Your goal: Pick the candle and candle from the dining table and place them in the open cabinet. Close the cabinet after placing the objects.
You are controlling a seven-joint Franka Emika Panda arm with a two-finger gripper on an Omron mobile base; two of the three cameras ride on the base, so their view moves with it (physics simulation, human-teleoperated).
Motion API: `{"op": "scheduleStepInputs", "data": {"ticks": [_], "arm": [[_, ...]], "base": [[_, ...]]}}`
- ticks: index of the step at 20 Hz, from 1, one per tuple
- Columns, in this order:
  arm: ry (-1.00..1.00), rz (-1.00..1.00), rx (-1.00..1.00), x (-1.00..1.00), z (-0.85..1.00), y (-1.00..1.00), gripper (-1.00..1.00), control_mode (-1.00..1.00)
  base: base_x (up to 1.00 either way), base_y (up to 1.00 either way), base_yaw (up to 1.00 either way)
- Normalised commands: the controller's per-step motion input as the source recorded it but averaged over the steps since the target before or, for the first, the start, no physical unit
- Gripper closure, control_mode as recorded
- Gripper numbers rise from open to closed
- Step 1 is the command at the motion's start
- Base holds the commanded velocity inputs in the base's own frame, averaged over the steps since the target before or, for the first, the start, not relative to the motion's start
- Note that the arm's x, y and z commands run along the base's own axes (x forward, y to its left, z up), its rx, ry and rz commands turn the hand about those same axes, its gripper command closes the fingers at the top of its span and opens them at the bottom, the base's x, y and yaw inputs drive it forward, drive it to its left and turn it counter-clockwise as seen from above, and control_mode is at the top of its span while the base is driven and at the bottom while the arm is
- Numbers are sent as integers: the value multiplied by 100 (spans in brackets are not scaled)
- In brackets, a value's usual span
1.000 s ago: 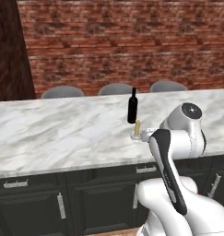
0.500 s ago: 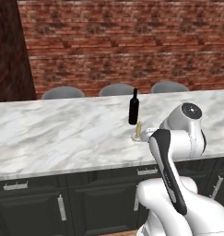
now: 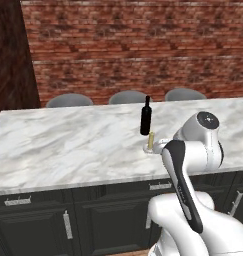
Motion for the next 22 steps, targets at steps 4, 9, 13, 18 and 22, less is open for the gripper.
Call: {"op": "scheduleStepInputs", "data": {"ticks": [4, 9, 13, 18, 22], "arm": [[0, 1, 0, 3, 0, 0, -100, -100], [0, 0, 0, 28, -4, 0, -100, -100], [0, 0, -1, 38, -7, 0, -100, -100], [0, 0, -4, 21, -17, 0, -100, -100], [0, 0, -4, 7, -27, 0, -100, -100]], "base": [[0, 0, 0], [0, 0, 0], [0, 0, 0], [0, 0, 0], [0, 0, 0]]}}
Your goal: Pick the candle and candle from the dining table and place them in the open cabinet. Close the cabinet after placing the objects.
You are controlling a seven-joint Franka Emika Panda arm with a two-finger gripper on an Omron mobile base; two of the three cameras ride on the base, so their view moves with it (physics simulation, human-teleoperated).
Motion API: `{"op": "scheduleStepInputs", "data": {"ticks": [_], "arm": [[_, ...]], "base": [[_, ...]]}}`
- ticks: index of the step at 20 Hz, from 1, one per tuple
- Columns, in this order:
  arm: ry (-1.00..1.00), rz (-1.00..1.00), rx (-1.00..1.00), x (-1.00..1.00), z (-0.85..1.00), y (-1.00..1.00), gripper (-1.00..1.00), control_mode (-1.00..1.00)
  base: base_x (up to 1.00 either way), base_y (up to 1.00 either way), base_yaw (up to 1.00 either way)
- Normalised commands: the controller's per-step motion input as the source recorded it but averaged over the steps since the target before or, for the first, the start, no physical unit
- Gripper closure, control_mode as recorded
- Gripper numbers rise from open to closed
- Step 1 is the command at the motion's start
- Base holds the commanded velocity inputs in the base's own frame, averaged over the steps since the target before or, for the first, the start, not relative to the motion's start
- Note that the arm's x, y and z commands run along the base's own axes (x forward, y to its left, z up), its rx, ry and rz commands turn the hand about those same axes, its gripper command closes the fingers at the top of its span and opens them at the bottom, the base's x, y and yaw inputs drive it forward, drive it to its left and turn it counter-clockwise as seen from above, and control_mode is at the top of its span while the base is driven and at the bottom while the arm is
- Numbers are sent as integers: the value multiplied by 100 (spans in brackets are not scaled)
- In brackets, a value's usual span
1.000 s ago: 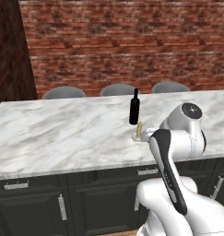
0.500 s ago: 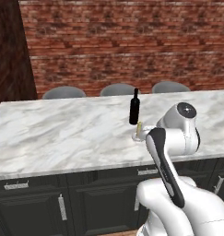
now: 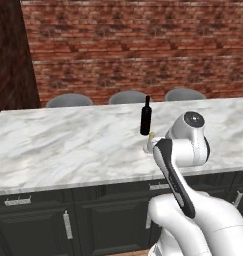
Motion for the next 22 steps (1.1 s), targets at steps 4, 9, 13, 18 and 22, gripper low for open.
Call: {"op": "scheduleStepInputs", "data": {"ticks": [4, 9, 13, 18, 22], "arm": [[0, 0, -2, 1, -29, -2, -100, -100], [-3, 0, 0, 4, -24, -7, -100, -100], [-6, 0, 0, 18, -16, -8, -100, -100], [-6, 0, 0, 36, -3, -2, -100, -100], [-2, 0, 0, 43, 0, 0, -100, -100]], "base": [[0, 0, 0], [0, 0, 0], [0, 0, 0], [0, 0, 0], [0, 0, 0]]}}
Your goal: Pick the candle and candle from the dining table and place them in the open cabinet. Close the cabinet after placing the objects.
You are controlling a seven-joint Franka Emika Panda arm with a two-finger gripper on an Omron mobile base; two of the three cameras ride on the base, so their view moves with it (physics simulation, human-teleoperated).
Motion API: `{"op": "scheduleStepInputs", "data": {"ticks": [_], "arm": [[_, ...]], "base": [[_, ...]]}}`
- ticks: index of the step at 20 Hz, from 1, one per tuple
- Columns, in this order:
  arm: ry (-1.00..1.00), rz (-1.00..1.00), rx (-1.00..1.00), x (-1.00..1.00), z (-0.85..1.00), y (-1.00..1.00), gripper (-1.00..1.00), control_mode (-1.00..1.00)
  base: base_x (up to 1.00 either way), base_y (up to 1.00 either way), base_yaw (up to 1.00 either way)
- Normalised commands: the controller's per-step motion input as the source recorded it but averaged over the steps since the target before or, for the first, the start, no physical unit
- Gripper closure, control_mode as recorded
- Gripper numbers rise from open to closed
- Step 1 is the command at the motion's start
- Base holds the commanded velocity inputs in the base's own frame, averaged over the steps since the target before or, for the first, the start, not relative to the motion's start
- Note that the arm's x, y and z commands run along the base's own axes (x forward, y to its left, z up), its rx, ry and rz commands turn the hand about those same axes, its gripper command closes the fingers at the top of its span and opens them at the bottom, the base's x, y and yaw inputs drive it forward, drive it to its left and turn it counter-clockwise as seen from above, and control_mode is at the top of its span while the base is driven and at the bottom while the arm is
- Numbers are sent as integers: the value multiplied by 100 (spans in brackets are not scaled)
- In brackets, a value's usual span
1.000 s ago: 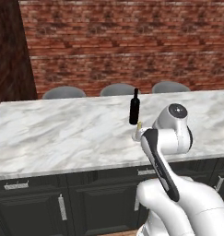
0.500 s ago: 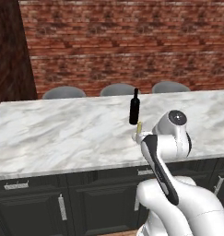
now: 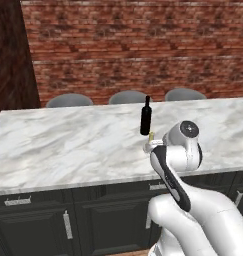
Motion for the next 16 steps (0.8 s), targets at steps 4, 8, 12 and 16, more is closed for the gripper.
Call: {"op": "scheduleStepInputs", "data": {"ticks": [4, 8, 12, 16], "arm": [[0, 0, 0, 42, -2, 0, -100, -100], [0, 0, 0, 33, -23, 0, -100, -100], [0, 0, 0, 25, -31, 0, -100, -100], [0, 0, 0, 23, -33, 0, -100, -100]], "base": [[0, 0, 0], [0, 0, 0], [0, 0, 0], [0, 0, 0]]}}
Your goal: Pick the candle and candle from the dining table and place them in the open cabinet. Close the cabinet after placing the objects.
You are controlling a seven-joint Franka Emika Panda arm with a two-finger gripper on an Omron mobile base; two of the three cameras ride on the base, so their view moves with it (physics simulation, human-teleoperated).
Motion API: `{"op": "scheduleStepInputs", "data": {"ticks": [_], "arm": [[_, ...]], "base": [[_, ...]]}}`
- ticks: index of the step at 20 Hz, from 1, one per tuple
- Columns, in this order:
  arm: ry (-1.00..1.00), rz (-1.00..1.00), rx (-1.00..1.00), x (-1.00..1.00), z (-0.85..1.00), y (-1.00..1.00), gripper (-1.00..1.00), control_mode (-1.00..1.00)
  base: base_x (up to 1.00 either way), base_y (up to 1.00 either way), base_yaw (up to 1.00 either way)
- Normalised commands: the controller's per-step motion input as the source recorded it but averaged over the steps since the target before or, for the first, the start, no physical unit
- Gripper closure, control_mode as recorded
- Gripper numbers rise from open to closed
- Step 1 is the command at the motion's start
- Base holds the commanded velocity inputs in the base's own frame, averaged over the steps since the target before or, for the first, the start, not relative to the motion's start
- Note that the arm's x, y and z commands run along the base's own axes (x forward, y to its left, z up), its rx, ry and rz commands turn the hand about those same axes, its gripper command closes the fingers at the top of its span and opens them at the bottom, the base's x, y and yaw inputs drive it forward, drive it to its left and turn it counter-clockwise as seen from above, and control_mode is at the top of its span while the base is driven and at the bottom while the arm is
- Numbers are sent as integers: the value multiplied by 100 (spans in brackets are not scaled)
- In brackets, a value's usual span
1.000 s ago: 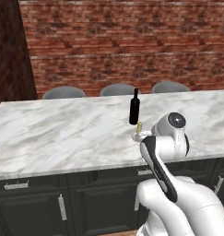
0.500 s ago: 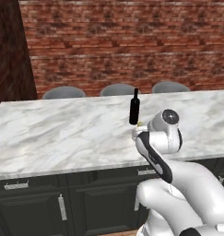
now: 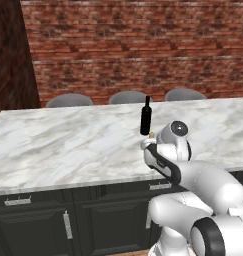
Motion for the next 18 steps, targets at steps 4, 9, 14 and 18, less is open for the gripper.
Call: {"op": "scheduleStepInputs", "data": {"ticks": [4, 9, 14, 18], "arm": [[0, 0, 0, 28, -18, 0, -100, -100], [0, 0, 0, 19, -18, -4, -100, -100], [0, 0, 0, 7, -12, -17, -100, -100], [0, 0, 0, 17, -3, -19, -100, -100]], "base": [[0, 0, 0], [0, 0, 0], [0, 0, 0], [0, 0, 0]]}}
